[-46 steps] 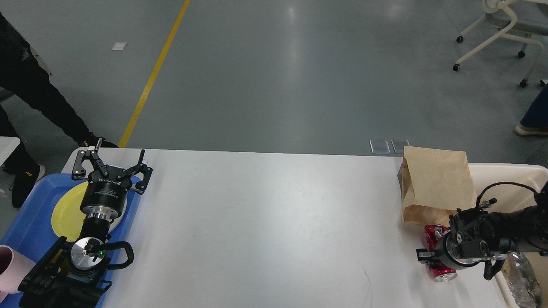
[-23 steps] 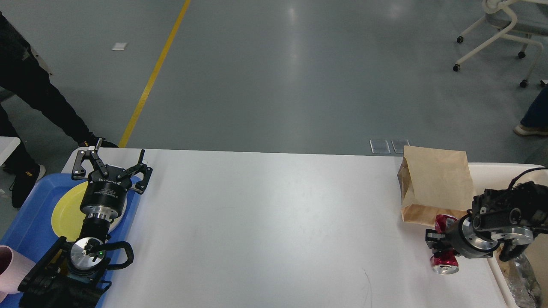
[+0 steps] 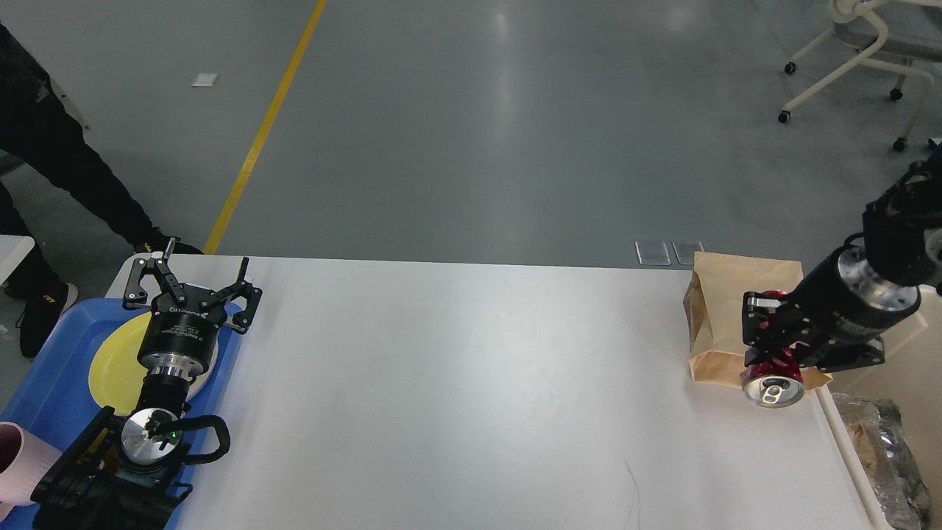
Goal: Tidy desktop
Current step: 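Lift the red wrapper and drop it into the white bin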
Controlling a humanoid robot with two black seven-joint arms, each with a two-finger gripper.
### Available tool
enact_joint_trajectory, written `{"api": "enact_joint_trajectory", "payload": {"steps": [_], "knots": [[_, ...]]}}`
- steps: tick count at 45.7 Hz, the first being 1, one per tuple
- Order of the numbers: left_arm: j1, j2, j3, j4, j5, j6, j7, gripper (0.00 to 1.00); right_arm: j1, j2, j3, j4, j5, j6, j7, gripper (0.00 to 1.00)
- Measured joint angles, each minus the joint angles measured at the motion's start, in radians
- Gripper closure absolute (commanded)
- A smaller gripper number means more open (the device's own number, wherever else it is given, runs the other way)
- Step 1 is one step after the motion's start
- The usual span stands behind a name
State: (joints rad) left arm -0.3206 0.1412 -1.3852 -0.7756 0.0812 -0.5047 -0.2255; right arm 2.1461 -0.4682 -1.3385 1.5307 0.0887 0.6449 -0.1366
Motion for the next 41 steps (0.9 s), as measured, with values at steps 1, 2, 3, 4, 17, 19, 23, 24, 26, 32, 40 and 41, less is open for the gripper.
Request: {"api": "enact_joint_trajectory", "payload": {"steps": [1,2,3,4,17,19,23,24,26,32,40,41], "knots": [[0.000,0.000,0.000,0.000,0.000,0.000,0.000,0.04,0.019,0.001,-0.003,0.005,0.004,0.017,-0.002,1.00],[0.000,0.000,0.000,0.000,0.000,0.000,0.000,0.04,0.042,0.003,-0.008,0.010,0.012,0.035,-0.005,1.00],[0.000,0.000,0.000,0.000,0.000,0.000,0.000,0.04,0.069,0.005,-0.014,0.017,0.023,0.051,-0.007,1.00],[0.000,0.000,0.000,0.000,0.000,0.000,0.000,0.04,0.089,0.006,-0.020,0.023,0.031,0.060,-0.008,1.00],[0.000,0.000,0.000,0.001,0.000,0.000,0.000,0.04,0.275,0.017,-0.158,0.066,0.065,0.082,-0.014,1.00],[0.000,0.000,0.000,0.001,0.000,0.000,0.000,0.04,0.280,0.016,-0.171,0.064,0.066,0.081,-0.015,1.00],[0.000,0.000,0.000,0.001,0.000,0.000,0.000,0.04,0.281,0.005,-0.192,0.057,0.067,0.068,-0.015,1.00],[0.000,0.000,0.000,0.001,0.000,0.000,0.000,0.04,0.278,0.001,-0.197,0.055,0.068,0.063,-0.015,1.00],[0.000,0.000,0.000,0.001,0.000,0.000,0.000,0.04,0.271,-0.012,-0.210,0.050,0.068,0.048,-0.015,1.00],[0.000,0.000,0.000,0.000,0.000,0.000,0.000,0.04,0.240,-0.056,-0.252,0.023,0.069,-0.009,-0.016,1.00],[0.000,-0.001,0.000,-0.001,0.000,0.000,0.000,0.04,0.127,-0.162,-0.292,-0.062,0.071,-0.100,-0.016,1.00],[0.000,-0.001,0.000,-0.001,0.000,0.000,0.000,0.04,0.107,-0.176,-0.291,-0.075,0.071,-0.108,-0.016,1.00]]}}
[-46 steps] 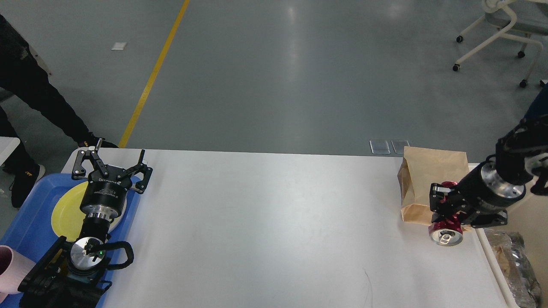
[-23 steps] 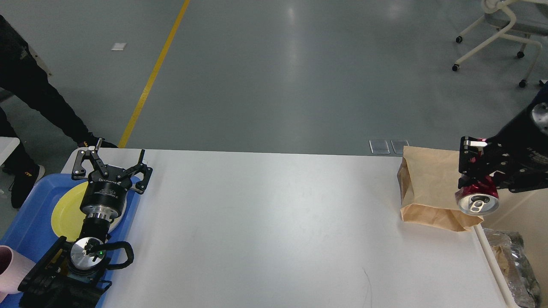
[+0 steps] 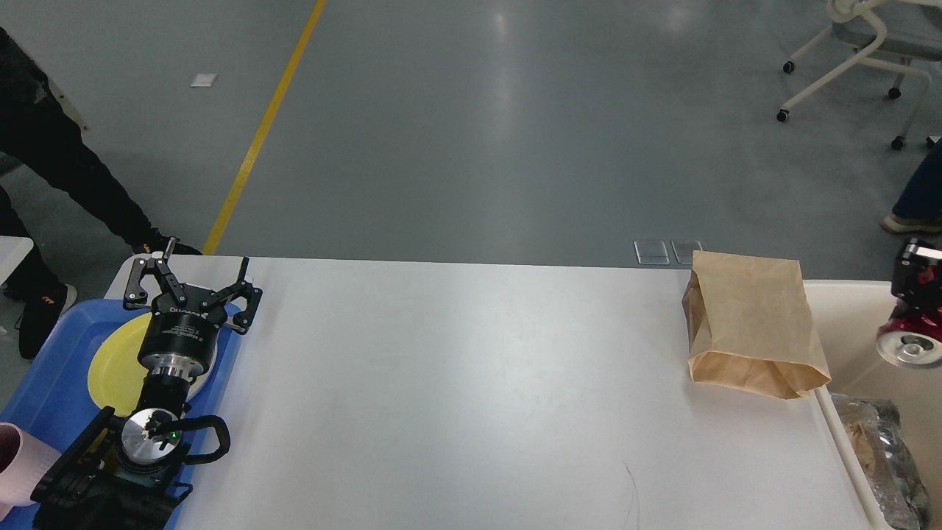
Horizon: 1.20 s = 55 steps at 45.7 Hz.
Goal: Tidy desktop
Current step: 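Lift the red wrapper and drop it into the white bin, then raise the right gripper out of the bin toward the brown bag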
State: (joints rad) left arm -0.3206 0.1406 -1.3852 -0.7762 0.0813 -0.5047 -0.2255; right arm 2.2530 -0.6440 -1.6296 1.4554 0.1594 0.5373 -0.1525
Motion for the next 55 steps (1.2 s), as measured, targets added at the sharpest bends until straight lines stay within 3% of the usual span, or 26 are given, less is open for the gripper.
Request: {"api": "enact_joint_trajectory", "payload": {"steps": [9,19,27,33,45,55], "knots": [[0.001,0.000,0.000,0.001,0.000,0.000,0.000,0.04,-0.278,-0.078,0.058,-0.193,-0.006,-0.029,-0.001,1.00],[0.002,0.001,0.000,0.001,0.000,0.000,0.000,0.04,-0.770,-0.113,0.342,-0.535,-0.009,-0.104,0.002,1.00],[0.000,0.001,0.000,0.001,0.000,0.000,0.000,0.04,-1.160,-0.064,0.547,-0.790,-0.010,-0.291,0.003,1.00],[0.000,0.000,0.000,0.001,0.000,0.000,0.000,0.04,-1.385,0.021,0.679,-1.006,-0.012,-0.333,0.004,1.00],[0.000,0.000,0.000,0.001,0.000,0.000,0.000,0.04,-1.679,0.217,0.754,-1.387,-0.009,-0.382,0.007,1.00],[0.000,0.000,0.000,0.001,0.000,0.000,0.000,0.04,-1.729,0.259,0.755,-1.440,-0.006,-0.397,0.006,1.00]]}}
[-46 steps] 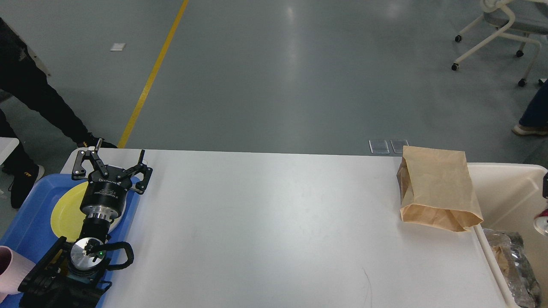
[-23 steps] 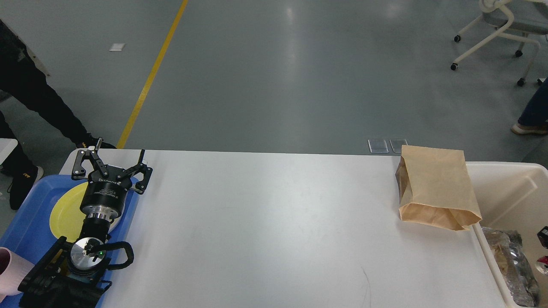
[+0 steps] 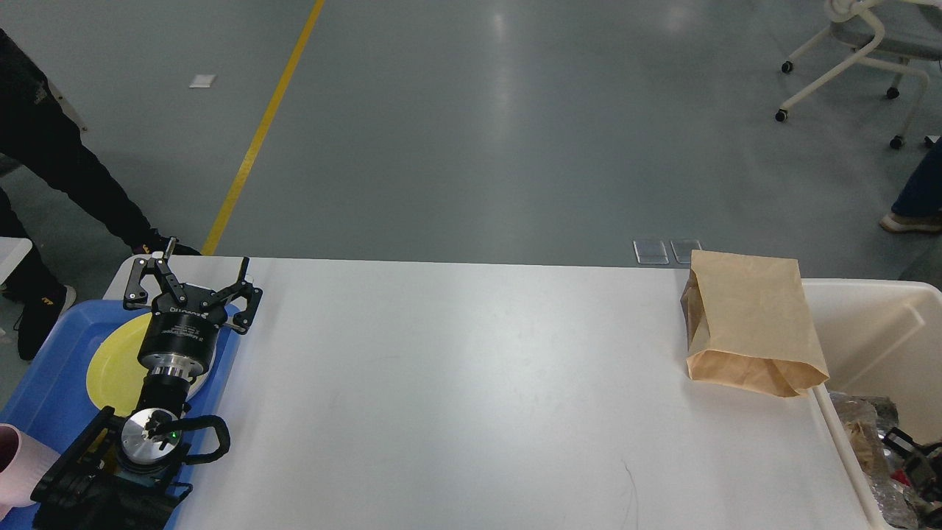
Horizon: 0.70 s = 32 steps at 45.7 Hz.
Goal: Tidy desktop
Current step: 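Raise the right gripper out of the bin toward the brown bag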
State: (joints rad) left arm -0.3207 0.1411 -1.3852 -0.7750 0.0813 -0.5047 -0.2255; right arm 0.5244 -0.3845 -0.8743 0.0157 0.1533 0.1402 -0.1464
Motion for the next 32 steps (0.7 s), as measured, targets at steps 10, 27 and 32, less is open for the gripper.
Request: {"api": "enact_joint_trajectory", "payload": {"steps": [10,27,32], "knots": [[0.000,0.000,0.000,0.000,0.000,0.000,0.000,0.04,-0.026,0.015,-0.004,-0.003,-0.001,-0.045,-0.001,0.00],[0.000,0.000,0.000,0.000,0.000,0.000,0.000,0.04,-0.020,0.019,-0.004,0.004,0.000,-0.088,0.000,0.00],[0.000,0.000,0.000,0.000,0.000,0.000,0.000,0.04,-0.020,0.012,-0.010,0.007,-0.001,-0.085,0.005,0.00]]}}
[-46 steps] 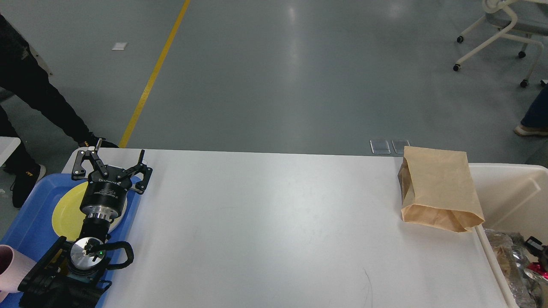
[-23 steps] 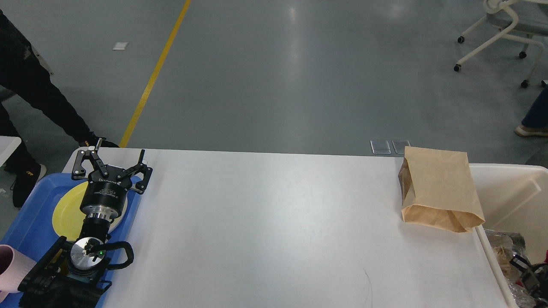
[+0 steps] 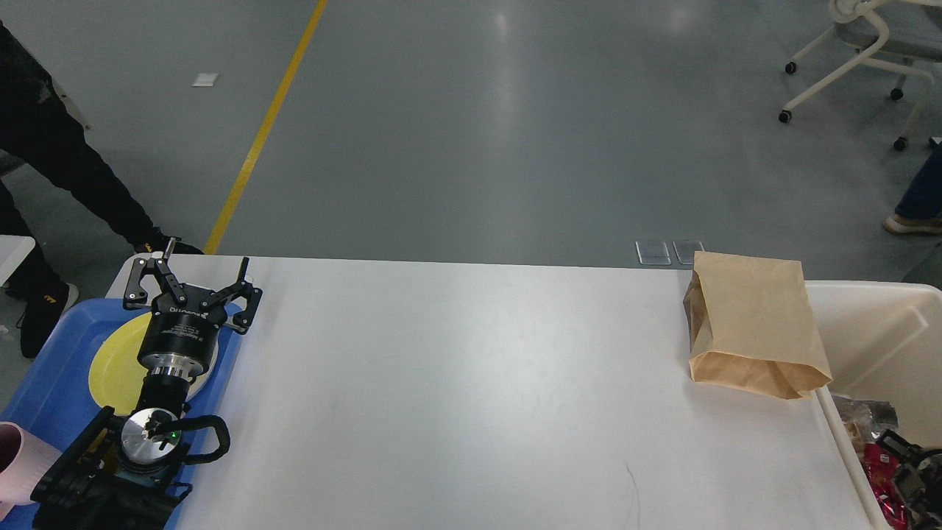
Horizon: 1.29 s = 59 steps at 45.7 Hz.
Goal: Tidy desktop
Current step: 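Raise the right gripper out of the bin toward the brown bag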
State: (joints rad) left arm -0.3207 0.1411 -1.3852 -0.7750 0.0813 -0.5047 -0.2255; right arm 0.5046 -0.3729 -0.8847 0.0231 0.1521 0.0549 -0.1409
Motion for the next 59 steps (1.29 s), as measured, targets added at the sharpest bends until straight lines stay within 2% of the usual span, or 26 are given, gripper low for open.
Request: {"api": "enact_joint_trajectory", "payload": {"steps": [13,23,28,38,49,59], "knots": [[0.000,0.000,0.000,0.000,0.000,0.000,0.000,0.04,0.057,-0.036,-0.004,0.018,-0.006,0.035,0.003,0.00],[0.000,0.000,0.000,0.000,0.000,0.000,0.000,0.04,0.264,-0.148,-0.002,0.135,-0.010,0.274,0.006,0.00],[0.000,0.000,0.000,0.000,0.000,0.000,0.000,0.04,0.391,-0.208,-0.035,0.211,-0.047,0.362,0.003,0.00],[0.000,0.000,0.000,0.000,0.000,0.000,0.000,0.04,0.799,-0.269,-0.205,0.506,-0.221,0.515,-0.008,0.00],[0.000,0.000,0.000,0.000,0.000,0.000,0.000,0.04,1.198,-0.189,-0.350,0.728,-0.237,0.769,-0.025,0.00],[0.000,0.000,0.000,0.000,0.000,0.000,0.000,0.04,1.599,-0.098,-0.390,1.091,-0.230,0.815,-0.068,0.00]]}}
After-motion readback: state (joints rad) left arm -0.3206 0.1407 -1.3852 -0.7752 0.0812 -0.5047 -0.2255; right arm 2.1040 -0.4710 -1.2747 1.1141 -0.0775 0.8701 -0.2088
